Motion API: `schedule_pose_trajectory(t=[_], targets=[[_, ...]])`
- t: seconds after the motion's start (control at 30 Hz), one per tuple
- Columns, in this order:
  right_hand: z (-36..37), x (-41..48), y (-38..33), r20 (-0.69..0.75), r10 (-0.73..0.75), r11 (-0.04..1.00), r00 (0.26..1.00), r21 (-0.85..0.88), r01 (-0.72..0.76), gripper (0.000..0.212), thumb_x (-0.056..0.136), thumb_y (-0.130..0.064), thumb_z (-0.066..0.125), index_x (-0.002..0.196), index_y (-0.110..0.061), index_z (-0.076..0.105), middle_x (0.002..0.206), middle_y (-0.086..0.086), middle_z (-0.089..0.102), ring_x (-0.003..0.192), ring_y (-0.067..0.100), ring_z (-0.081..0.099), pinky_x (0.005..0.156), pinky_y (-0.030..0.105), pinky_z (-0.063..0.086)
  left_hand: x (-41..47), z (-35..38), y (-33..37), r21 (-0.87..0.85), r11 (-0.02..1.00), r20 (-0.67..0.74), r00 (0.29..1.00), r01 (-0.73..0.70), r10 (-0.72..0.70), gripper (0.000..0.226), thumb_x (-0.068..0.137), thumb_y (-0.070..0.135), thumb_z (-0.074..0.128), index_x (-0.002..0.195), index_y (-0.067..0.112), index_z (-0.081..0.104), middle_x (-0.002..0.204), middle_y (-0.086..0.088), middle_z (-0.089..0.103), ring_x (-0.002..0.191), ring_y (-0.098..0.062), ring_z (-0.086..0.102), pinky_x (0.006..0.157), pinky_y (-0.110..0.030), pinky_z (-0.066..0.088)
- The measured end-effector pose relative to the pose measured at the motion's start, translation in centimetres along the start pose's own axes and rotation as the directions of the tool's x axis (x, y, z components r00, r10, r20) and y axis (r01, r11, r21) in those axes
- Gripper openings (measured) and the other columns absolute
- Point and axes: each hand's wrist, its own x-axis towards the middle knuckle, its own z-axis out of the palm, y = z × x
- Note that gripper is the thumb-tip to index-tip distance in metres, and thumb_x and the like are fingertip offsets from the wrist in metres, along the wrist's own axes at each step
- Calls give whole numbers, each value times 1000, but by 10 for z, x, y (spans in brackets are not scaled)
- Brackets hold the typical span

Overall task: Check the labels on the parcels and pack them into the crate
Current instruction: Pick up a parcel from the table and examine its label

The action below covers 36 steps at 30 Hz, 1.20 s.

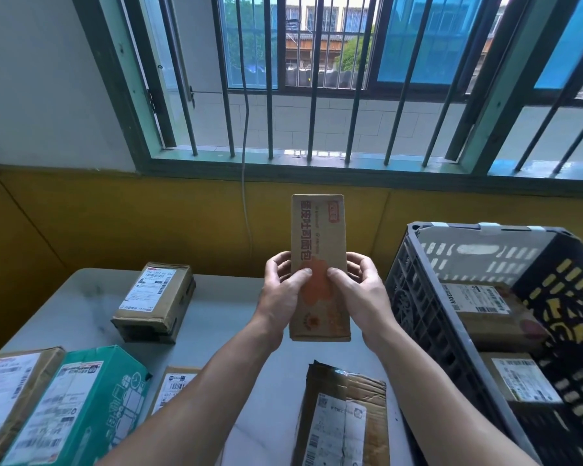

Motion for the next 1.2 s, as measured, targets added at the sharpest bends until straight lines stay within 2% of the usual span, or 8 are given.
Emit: schedule_pose_trajectory(t=[0.13,0.3,0.47,0.57,0.67,0.97,1.07,1.2], targets=[[0,-1,-2,5,-16,1000,1000,11,15,36,95,-33,67,129,-35,56,119,-8,68,107,13,67,87,34,59,-1,3,1,-12,1000,9,1000,-12,12,48,98,23,62,142,38,48,129,2,66,116,-21,67,92,-42,58],[-1,0,-2,-42,-29,999,999,-31,28,28,93,-42,68,117,-33,56,109,-9,70,101,12,69,80,32,60,-3,5,3,21,1000,-11,1000,-19,19,33,97,39,67,126,38,50,124,2,67,115,-20,66,88,-36,56],[-1,-2,-2,-53,-38,999,998,-30,37,34,92,-45,69,119,-30,56,110,-8,69,101,11,68,80,30,59,-4,5,3,24,1000,-15,1000,-17,18,35,98,33,68,127,31,49,119,3,69,114,-19,65,82,-30,53],[0,-3,-4,-19,-41,999,999,34,42,41,91,-40,71,129,-36,55,117,-10,68,104,10,68,85,35,60,-6,7,7,18,999,-20,999,-34,35,48,96,35,70,136,32,46,126,4,67,119,-20,63,95,-39,56],[1,-2,-7,-3,-61,998,998,32,61,37,90,-38,72,125,-41,59,118,-9,69,105,12,70,88,39,60,-5,8,9,53,997,-21,998,-64,65,58,95,36,70,146,36,42,137,1,61,125,-23,59,106,-48,51],[1,-3,-4,34,-72,994,997,90,69,33,88,-31,76,115,-38,60,108,-17,70,94,-4,69,63,10,53,-1,5,8,58,996,-63,996,-62,65,40,96,28,71,129,33,48,121,7,68,118,-19,63,101,-41,55],[1,-4,-4,13,-87,993,996,75,85,29,89,-34,75,114,-38,62,101,-22,71,86,-8,69,61,10,53,-1,5,8,85,995,-67,996,-54,60,38,96,31,71,127,33,49,119,9,69,117,-19,64,100,-43,55],[-1,-2,-4,0,-120,992,993,37,119,27,90,-28,75,111,-40,63,110,-14,71,102,6,69,66,17,58,-3,5,10,73,994,-53,995,-80,84,53,94,26,73,140,30,45,127,4,67,125,-21,60,104,-48,52]])
